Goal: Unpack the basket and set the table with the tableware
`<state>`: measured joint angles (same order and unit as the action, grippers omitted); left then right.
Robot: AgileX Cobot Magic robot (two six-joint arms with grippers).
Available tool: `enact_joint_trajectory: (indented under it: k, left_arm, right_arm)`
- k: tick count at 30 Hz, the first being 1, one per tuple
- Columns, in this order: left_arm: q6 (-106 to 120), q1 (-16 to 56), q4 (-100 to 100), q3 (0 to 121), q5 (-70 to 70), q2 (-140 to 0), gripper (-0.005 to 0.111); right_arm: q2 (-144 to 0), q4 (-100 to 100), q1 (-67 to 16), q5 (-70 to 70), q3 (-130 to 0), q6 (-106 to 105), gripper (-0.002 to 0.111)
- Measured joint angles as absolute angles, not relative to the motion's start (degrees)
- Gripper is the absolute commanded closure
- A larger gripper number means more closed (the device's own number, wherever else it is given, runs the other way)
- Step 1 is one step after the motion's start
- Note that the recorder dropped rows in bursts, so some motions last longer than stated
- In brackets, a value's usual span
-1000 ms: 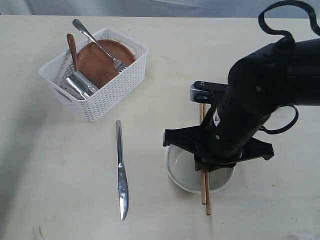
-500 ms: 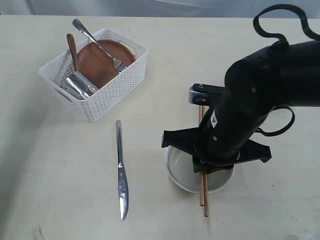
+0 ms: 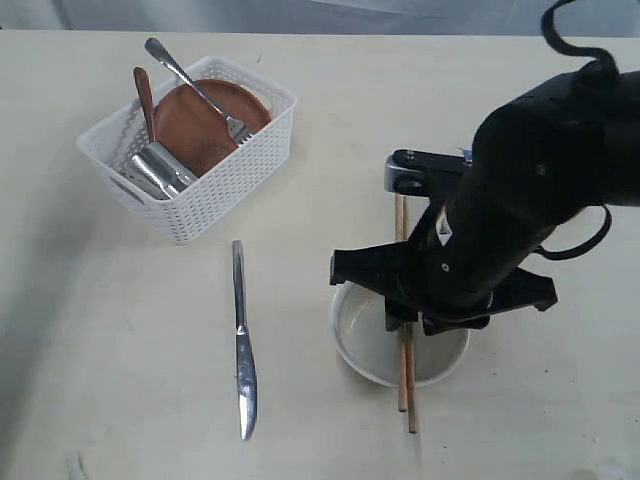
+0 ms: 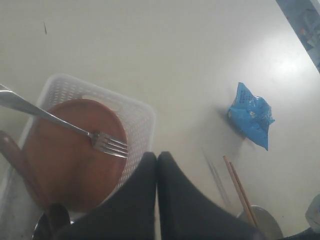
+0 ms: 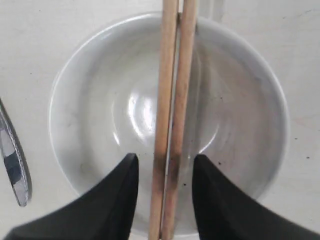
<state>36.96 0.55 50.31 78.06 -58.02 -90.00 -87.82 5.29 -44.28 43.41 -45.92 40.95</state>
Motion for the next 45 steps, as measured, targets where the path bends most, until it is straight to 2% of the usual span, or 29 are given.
enact_joint_trajectory:
  k: [8, 15, 17, 18, 20, 28, 30, 32, 34, 37, 45]
  left_arm:
    - [36.96, 0.55, 50.31, 78.06, -58.02, -90.00, 0.106]
    - [37.19, 0.55, 50.22, 78.06, -58.41, -90.00, 0.106]
    - [37.19, 0.55, 50.10, 78.06, -58.41, -90.00, 0.106]
    - [37.19, 0.55, 49.99, 78.06, -58.53, -90.00, 0.106]
    - [37.19, 0.55, 49.89, 78.06, -59.76, -90.00, 0.106]
    - [33.82, 0.55, 41.36, 78.06, -58.00, -90.82, 0.106]
    - [33.45, 0.55, 41.36, 78.06, -56.77, -92.88, 0.099]
    - [33.20, 0.55, 41.36, 78.06, -55.71, -94.85, 0.085]
    - [32.97, 0.55, 41.36, 78.06, -54.25, -96.70, 0.065]
    - [32.98, 0.55, 41.36, 78.06, -52.16, -99.54, 0.044]
    - [32.95, 0.55, 41.36, 78.06, -45.20, -106.55, 0.042]
  right_arm:
    - [-75.22, 2.49, -44.28, 46.85, -45.92, 37.79, 0.073]
    - [-61.80, 3.39, -44.28, 49.35, -45.92, 25.18, 0.073]
    - [-58.79, 3.39, -44.28, 53.65, -45.92, 16.88, 0.085]
    - [-58.21, 3.39, -44.28, 55.30, -45.92, 14.24, 0.096]
    - [-57.66, 3.39, -44.28, 59.10, -45.92, 8.39, 0.109]
    - [-52.77, 4.87, -44.28, 57.86, -45.92, 5.04, 0.109]
    - [-50.64, 4.99, -44.28, 57.83, -45.92, 4.93, 0.109]
    - [-49.33, 4.99, -44.28, 57.83, -45.92, 4.93, 0.109]
    - [-48.41, 4.99, -44.28, 57.83, -45.92, 4.93, 0.109]
    - [-47.26, 5.09, -44.28, 59.03, -45.92, 5.33, 0.109]
    - [-45.63, 6.01, -44.28, 61.41, -45.92, 7.17, 0.109]
